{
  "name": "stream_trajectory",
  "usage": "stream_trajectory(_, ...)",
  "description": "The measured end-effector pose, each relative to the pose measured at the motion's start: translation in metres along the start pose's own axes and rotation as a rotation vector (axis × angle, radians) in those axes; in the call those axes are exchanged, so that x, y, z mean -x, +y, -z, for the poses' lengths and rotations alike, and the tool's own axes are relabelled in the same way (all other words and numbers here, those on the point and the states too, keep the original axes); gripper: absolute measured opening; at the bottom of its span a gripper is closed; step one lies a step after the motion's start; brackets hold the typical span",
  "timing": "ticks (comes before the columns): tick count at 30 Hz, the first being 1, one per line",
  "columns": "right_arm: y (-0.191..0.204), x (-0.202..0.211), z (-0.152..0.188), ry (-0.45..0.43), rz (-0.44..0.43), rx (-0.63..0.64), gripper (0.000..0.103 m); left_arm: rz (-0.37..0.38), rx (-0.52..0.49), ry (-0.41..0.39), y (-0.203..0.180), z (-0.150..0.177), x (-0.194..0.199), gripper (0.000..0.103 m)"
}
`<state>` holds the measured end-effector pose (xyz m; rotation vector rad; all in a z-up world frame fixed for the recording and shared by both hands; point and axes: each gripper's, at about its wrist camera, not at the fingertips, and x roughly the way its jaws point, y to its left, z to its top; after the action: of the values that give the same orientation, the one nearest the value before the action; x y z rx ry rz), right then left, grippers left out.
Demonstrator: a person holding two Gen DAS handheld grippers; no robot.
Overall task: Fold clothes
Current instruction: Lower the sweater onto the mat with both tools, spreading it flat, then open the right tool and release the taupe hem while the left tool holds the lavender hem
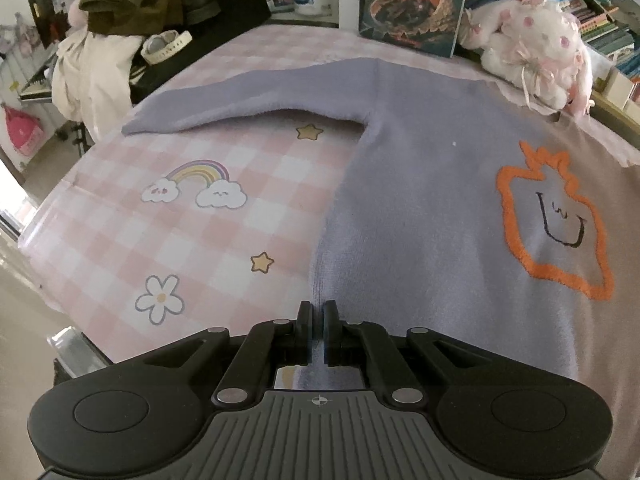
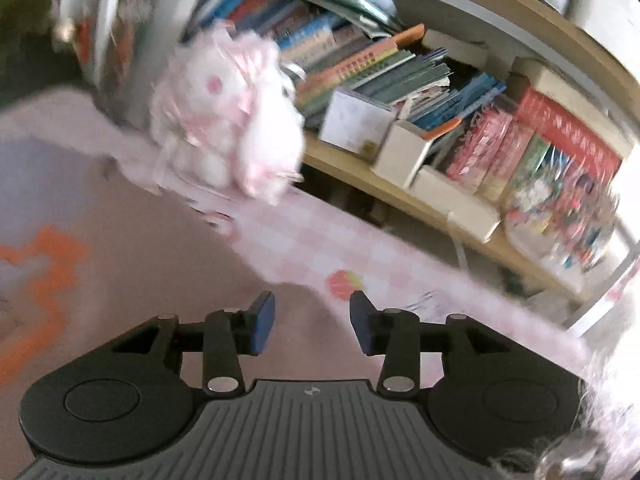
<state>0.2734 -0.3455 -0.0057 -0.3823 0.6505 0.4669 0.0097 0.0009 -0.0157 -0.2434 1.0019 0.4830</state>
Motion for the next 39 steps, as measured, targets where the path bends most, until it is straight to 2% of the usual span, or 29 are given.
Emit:
stream_trajectory(2, 0.011, 0.013, 0.009, 0.011, -0.046, -0.034, 0.04, -0.001, -0.003, 0.001, -0.001, 0.001, -0.002, 0.004)
stream_trajectory(6, 0.034, 0.04, 0.042, 0.087, -0.163, -0.141, 0.04, 0.0, 0.0, -0.001, -0.001, 0.003, -0.002, 0.003)
stream_trajectory(11, 0.057, 0.062, 0.076, 0.189, -0.243, -0.215, 0.049, 0.008, -0.01, 0.003, 0.002, 0.003, -0.003, 0.004)
stream_trajectory(14, 0.068, 0.063, 0.085, 0.23, -0.235, -0.228, 0.05, 0.021, -0.011, 0.001, 0.005, 0.002, -0.004, 0.004)
stream_trajectory(16, 0.076, 0.063, 0.09, 0.249, -0.217, -0.242, 0.045, 0.034, -0.013, -0.001, 0.009, 0.001, -0.005, 0.004)
stream_trajectory(17, 0.081, 0.065, 0.091, 0.243, -0.203, -0.242, 0.041, 0.041, -0.015, -0.002, 0.012, 0.001, -0.006, 0.004)
stream_trajectory(21, 0.1, 0.065, 0.087, 0.235, -0.219, -0.231, 0.013, 0.048, -0.033, -0.02, 0.029, -0.004, -0.011, 0.004)
stream_trajectory(25, 0.132, 0.069, 0.079, 0.239, -0.224, -0.211, 0.011, 0.041, -0.041, -0.029, 0.055, -0.018, -0.021, 0.003)
stream_trajectory(28, 0.154, 0.073, 0.074, 0.235, -0.226, -0.174, 0.011, 0.08, -0.051, -0.02, 0.07, -0.025, -0.025, 0.003)
stream_trajectory(34, 0.149, 0.069, 0.072, 0.221, -0.082, -0.261, 0.01, 0.175, -0.171, -0.014, 0.05, -0.008, -0.017, 0.003)
stream_trajectory(39, 0.146, 0.074, 0.078, 0.229, -0.007, -0.253, 0.01, 0.232, -0.154, -0.018, 0.054, -0.002, -0.017, 0.003)
